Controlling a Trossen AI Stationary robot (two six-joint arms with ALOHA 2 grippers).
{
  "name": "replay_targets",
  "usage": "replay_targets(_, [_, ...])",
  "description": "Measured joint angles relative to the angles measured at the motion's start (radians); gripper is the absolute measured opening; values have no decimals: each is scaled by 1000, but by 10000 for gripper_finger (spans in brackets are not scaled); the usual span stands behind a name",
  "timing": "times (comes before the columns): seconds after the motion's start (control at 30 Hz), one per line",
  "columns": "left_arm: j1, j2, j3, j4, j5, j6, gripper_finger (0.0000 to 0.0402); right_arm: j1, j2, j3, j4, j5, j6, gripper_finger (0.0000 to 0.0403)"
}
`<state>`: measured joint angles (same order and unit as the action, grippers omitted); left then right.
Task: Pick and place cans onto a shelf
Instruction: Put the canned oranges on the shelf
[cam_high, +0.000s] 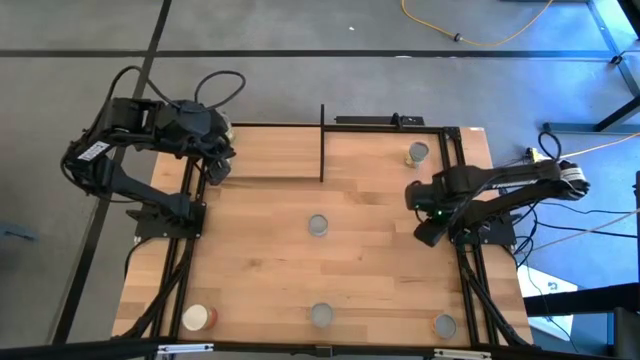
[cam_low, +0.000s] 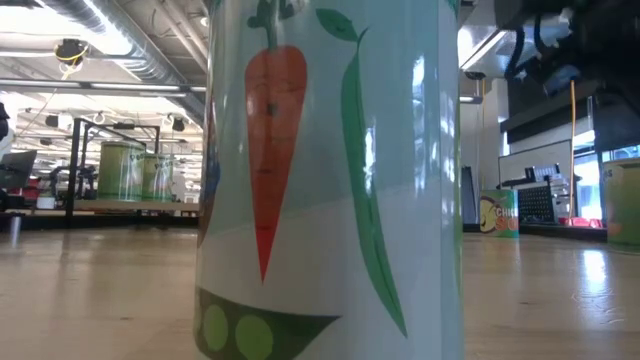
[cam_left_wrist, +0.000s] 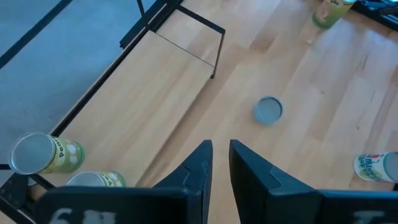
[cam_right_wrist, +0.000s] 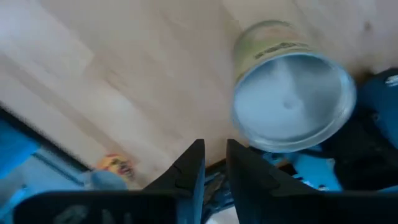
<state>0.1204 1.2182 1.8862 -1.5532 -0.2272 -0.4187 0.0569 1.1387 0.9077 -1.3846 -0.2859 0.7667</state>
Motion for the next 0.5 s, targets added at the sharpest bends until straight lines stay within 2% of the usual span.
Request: replay_targets(0.5, [0,0,0,1,0,-51,47,2,30,-31,51,94,-42,68])
